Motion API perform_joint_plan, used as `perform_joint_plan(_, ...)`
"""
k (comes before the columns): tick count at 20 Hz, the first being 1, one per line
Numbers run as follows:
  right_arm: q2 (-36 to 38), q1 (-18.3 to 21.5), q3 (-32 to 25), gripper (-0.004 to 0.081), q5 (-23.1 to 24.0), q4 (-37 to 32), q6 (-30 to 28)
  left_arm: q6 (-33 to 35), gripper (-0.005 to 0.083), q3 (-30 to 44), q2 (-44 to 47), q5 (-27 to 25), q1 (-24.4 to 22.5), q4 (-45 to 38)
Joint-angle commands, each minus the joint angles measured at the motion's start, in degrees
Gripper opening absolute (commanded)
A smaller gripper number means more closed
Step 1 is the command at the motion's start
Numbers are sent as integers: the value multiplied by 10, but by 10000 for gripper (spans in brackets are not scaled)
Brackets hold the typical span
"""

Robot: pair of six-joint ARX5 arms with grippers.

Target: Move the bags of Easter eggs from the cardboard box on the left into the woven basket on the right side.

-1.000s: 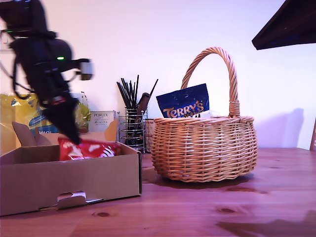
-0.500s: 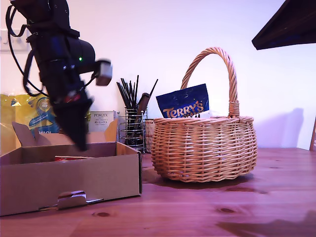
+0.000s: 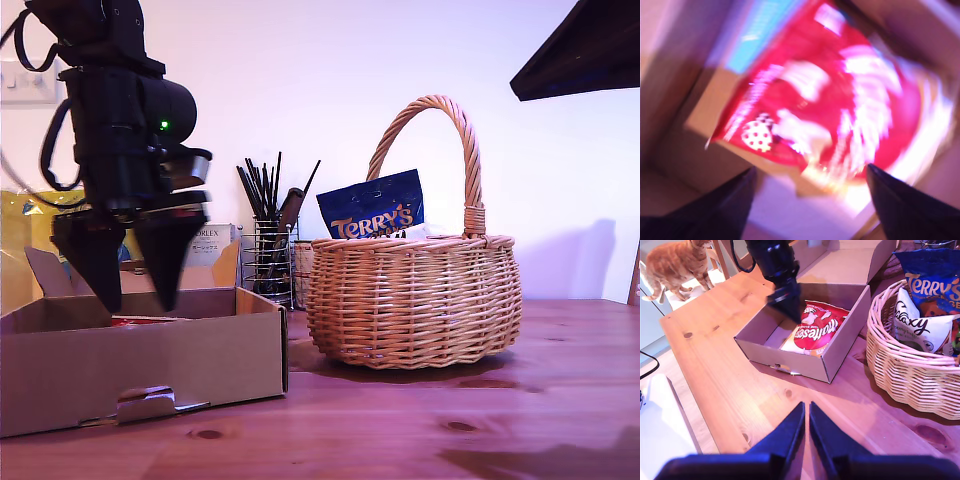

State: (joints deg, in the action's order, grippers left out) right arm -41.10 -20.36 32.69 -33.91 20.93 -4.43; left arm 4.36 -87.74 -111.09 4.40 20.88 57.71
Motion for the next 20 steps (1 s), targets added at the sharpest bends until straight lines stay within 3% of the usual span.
perform_joint_plan(1, 0, -3, 9, -12, 0, -5, -1, -47, 697, 5, -7, -6, 3, -8)
perform_joint_plan(10, 0, -3, 9, -12, 0, -5, -1, -173, 698, 5, -6, -5, 8, -34)
perform_joint_plan(11, 0, -3, 9, -12, -1, -5, -1, -179, 716, 5, -7, -11, 9, -40)
perform_joint_plan(12, 0, -3, 9, -12, -1, -5, -1, -189, 795, 5, -7, -20, 10, -42)
perform_joint_plan(16, 0, -3, 9, -12, -8, -5, 0, -226, 790, 5, -10, -78, 10, -17)
perform_joint_plan(20, 0, -3, 9, -12, -22, -5, 0, -305, 790, 5, -34, -57, 10, -22)
